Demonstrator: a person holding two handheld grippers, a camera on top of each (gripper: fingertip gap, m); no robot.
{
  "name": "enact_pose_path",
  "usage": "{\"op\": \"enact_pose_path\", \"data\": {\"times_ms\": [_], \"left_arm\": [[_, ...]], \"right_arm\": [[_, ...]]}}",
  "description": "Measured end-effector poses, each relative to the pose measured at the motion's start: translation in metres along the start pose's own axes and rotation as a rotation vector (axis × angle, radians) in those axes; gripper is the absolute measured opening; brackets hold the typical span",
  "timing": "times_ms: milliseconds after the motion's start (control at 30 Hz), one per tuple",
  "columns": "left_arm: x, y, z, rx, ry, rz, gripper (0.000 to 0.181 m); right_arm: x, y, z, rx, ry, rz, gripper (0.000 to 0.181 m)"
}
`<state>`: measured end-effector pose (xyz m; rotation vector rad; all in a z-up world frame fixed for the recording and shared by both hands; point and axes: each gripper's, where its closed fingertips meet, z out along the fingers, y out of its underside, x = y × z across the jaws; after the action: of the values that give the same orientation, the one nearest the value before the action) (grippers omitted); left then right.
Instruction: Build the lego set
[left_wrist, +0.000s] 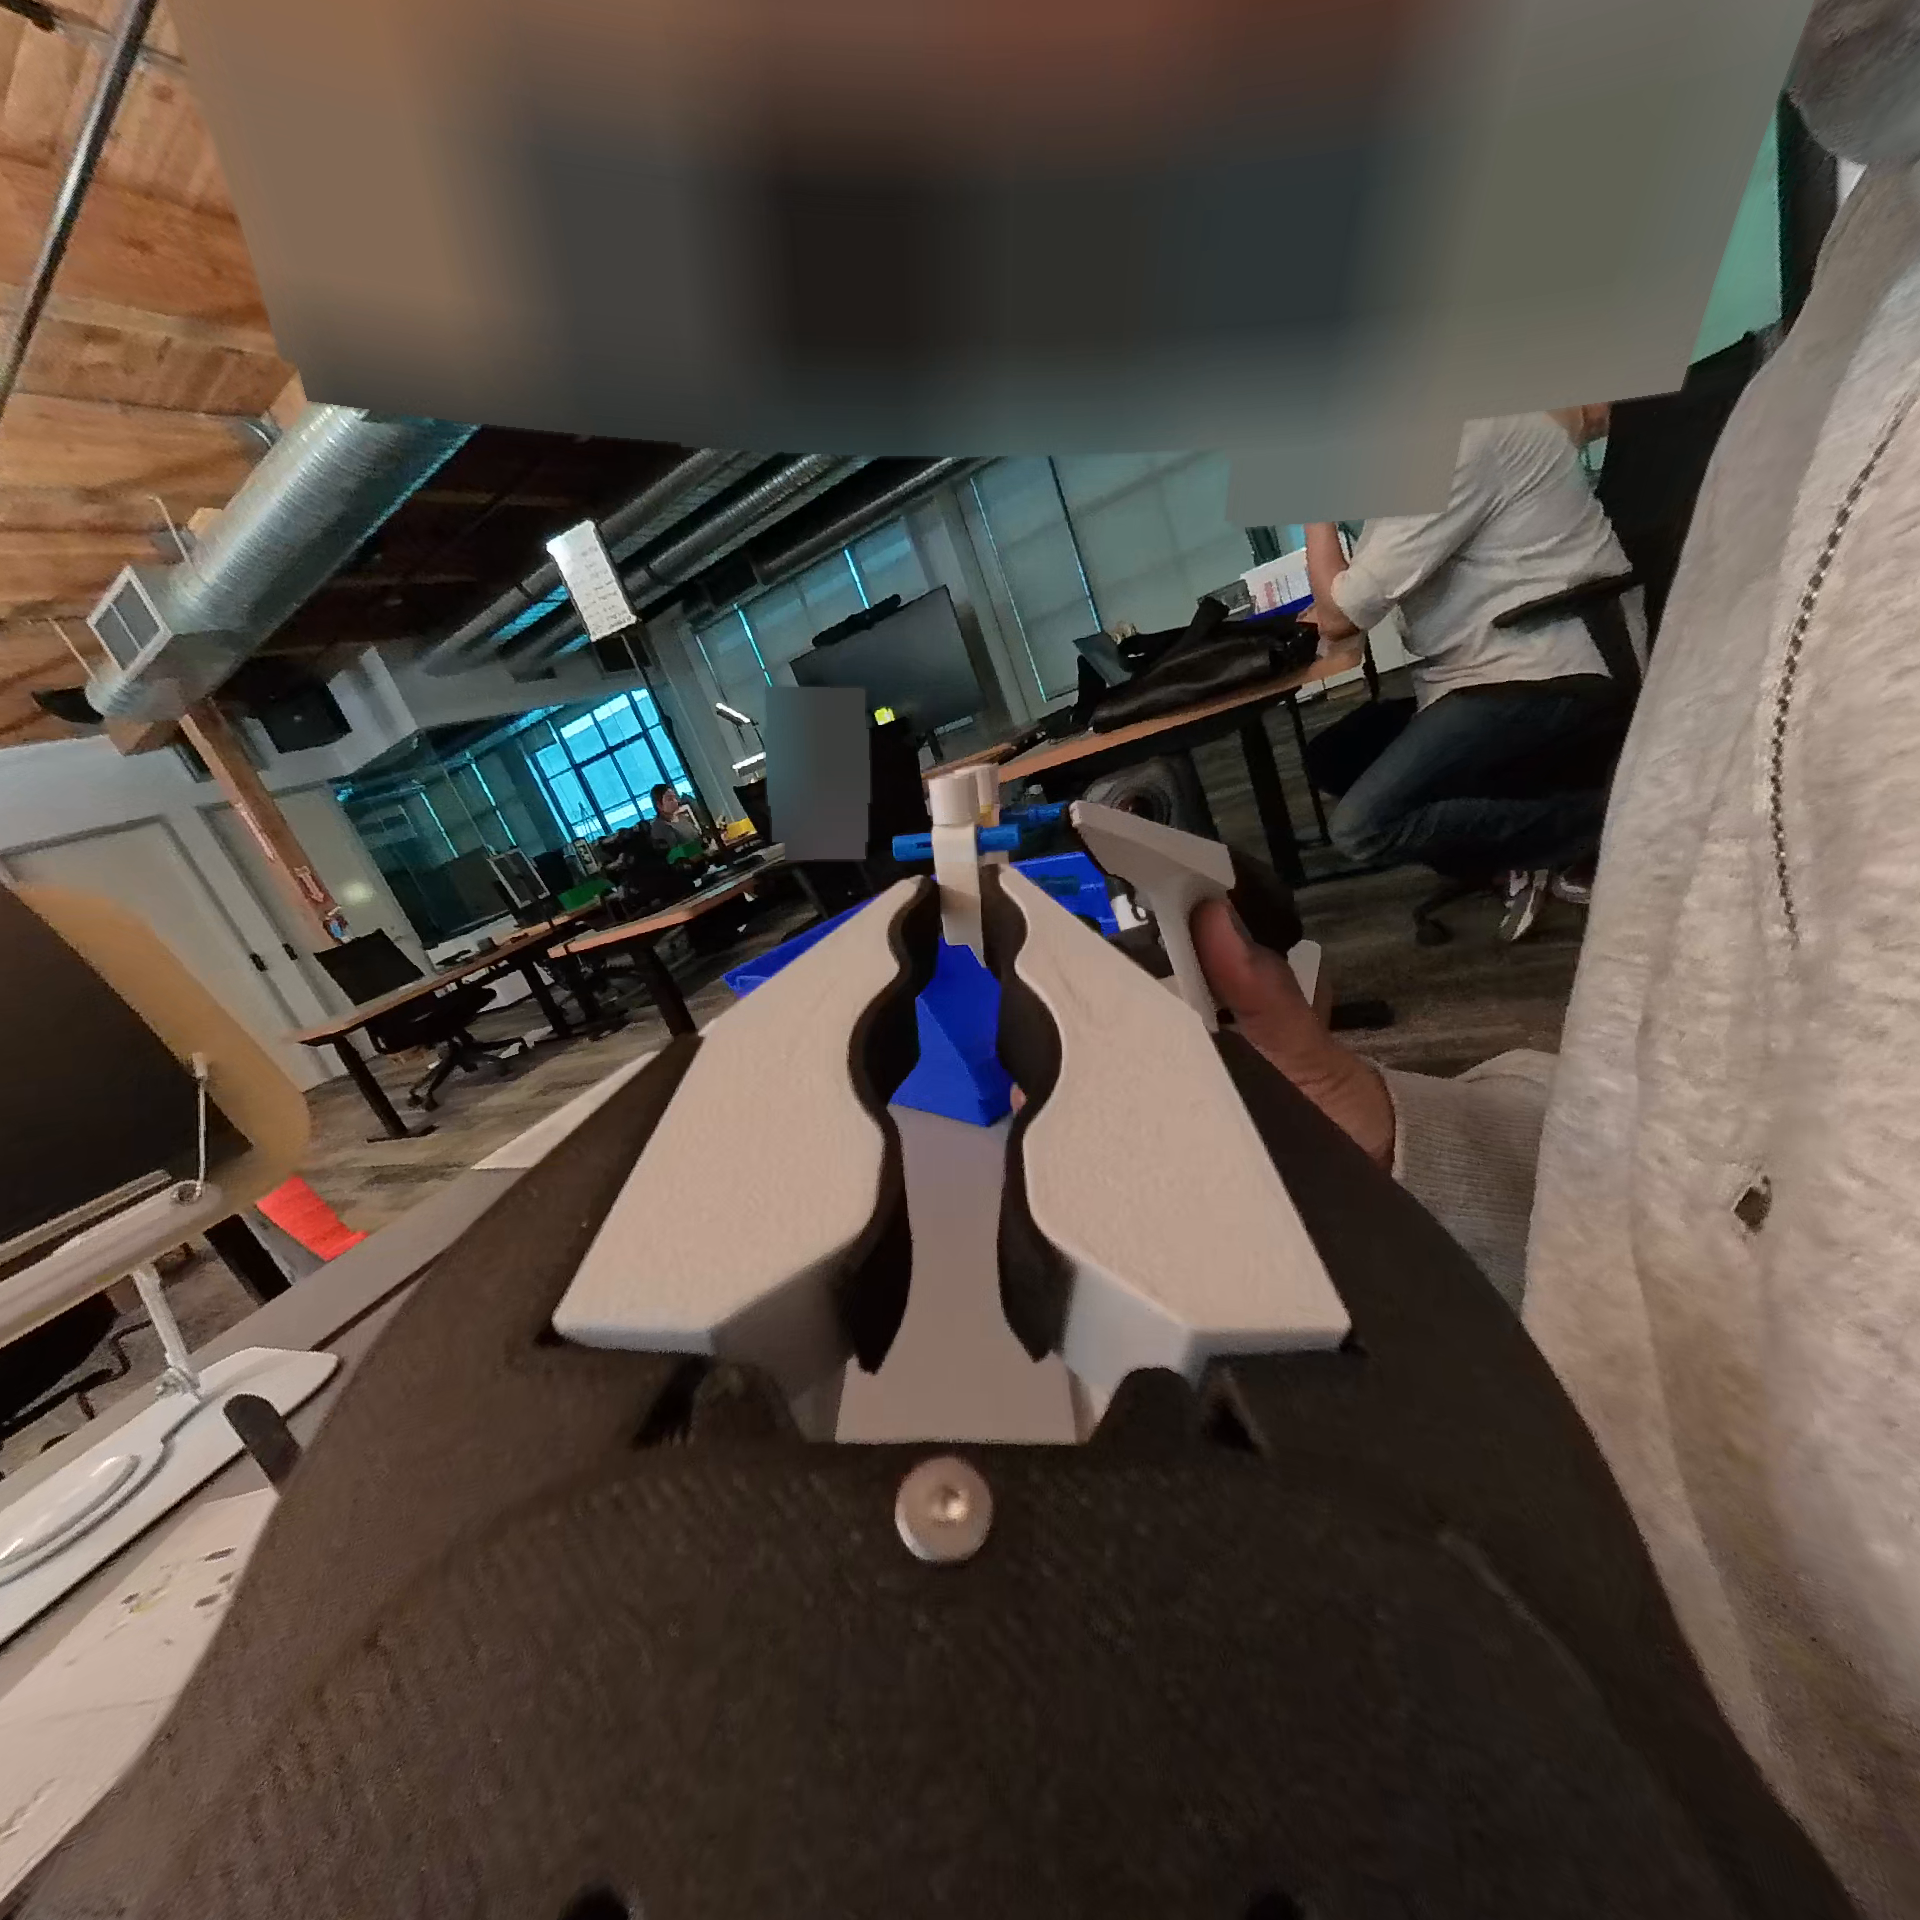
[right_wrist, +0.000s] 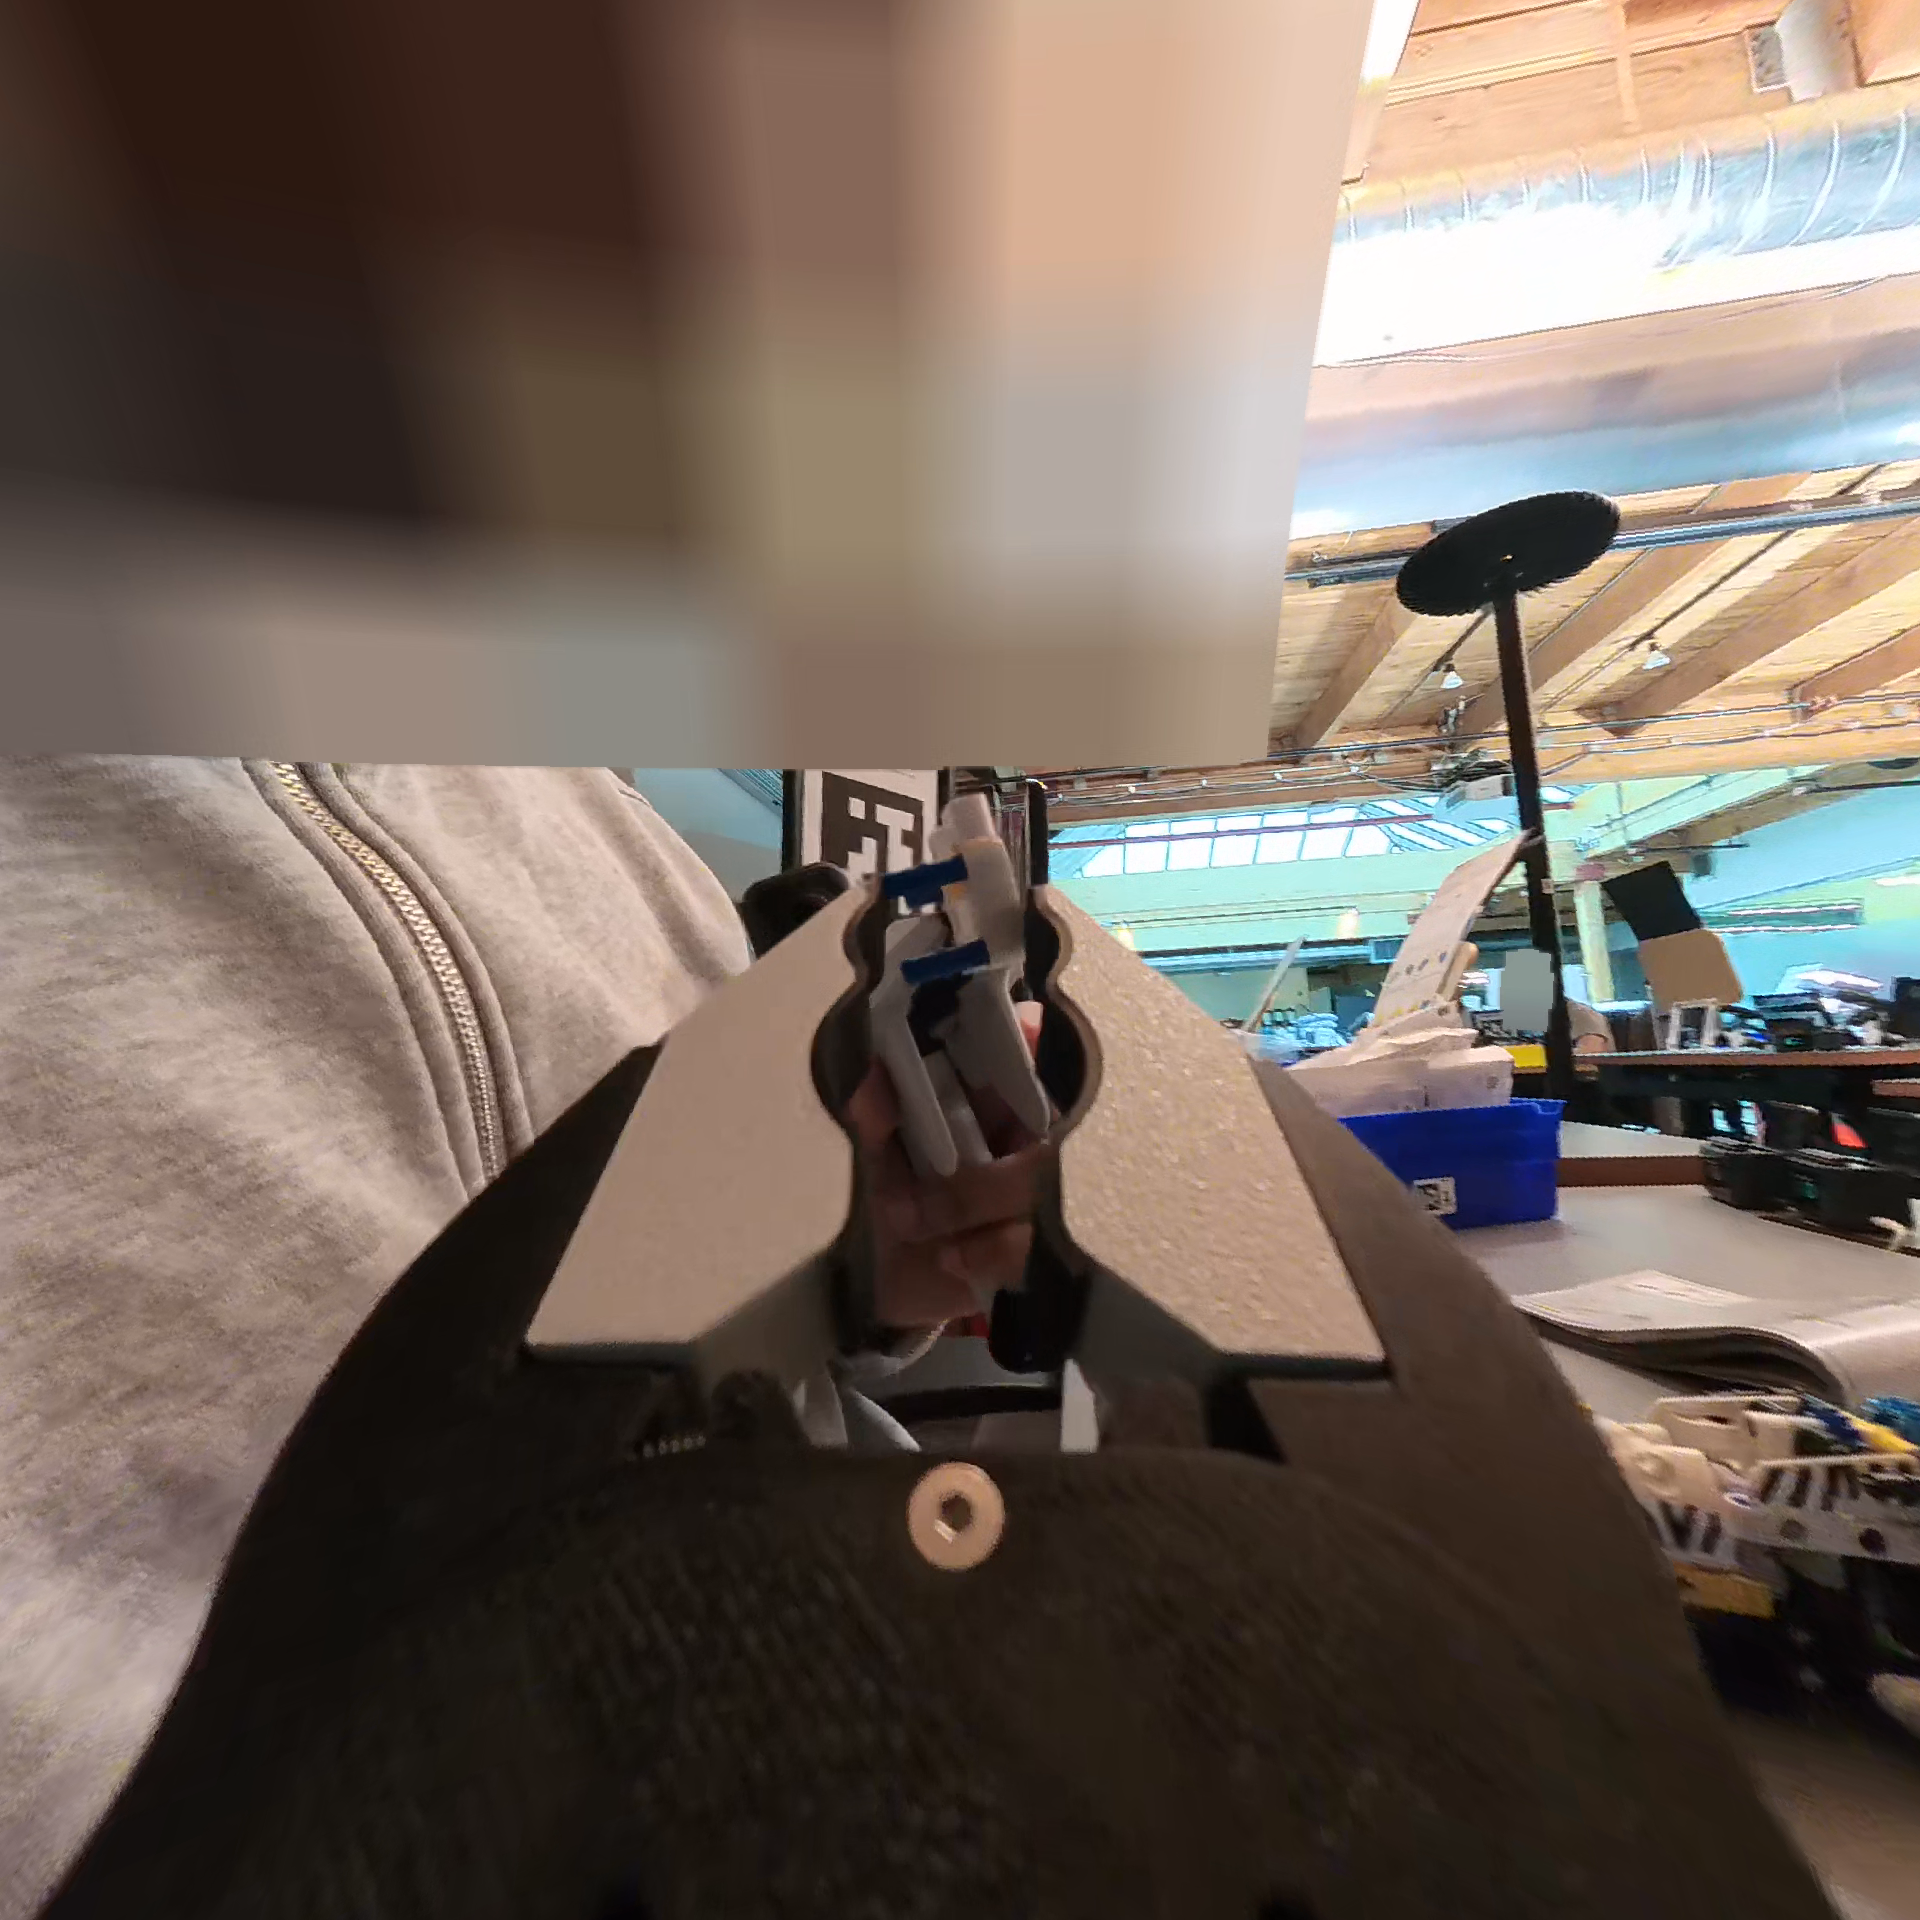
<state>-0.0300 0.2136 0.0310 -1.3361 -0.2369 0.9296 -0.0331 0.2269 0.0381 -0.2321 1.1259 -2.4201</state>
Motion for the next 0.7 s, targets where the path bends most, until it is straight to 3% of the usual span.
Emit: {"op": "enact_pose_path", "data": {"times_ms": [100,167,300,367,400,433,500,533,700], "left_arm": [[0.001,0.006,0.0,-0.019,0.013,-0.007,0.009],[-0.002,0.012,0.0,-0.045,0.003,-0.047,0.024],[-0.005,0.017,-0.005,-0.087,0.039,-0.152,0.036],[-0.007,0.013,-0.007,-0.072,0.063,-0.218,0.042],[-0.009,0.011,-0.008,-0.065,0.064,-0.252,0.034],[-0.009,0.013,-0.008,-0.078,0.085,-0.298,0.015],[-0.006,0.033,-0.003,-0.183,0.102,-0.403,0.013],[-0.005,0.039,-0.003,-0.201,0.107,-0.424,0.002],[-0.014,0.059,-0.004,-0.235,0.066,-0.616,0.0]], "right_arm": [[0.005,0.002,-0.001,-0.02,0.018,-0.018,0.024],[0.008,0.0,-0.004,-0.029,0.033,-0.036,0.024],[0.014,0.0,-0.009,-0.079,0.08,-0.094,0.023],[0.017,0.005,-0.011,-0.124,0.105,-0.137,0.006],[0.017,0.006,-0.012,-0.138,0.114,-0.165,0.004],[0.018,0.008,-0.011,-0.154,0.117,-0.177,0.004],[0.02,0.017,-0.008,-0.201,0.122,-0.166,0.003],[0.024,0.022,-0.007,-0.21,0.143,-0.152,0.002],[0.039,0.032,-0.012,-0.251,0.213,-0.138,0.002]]}}
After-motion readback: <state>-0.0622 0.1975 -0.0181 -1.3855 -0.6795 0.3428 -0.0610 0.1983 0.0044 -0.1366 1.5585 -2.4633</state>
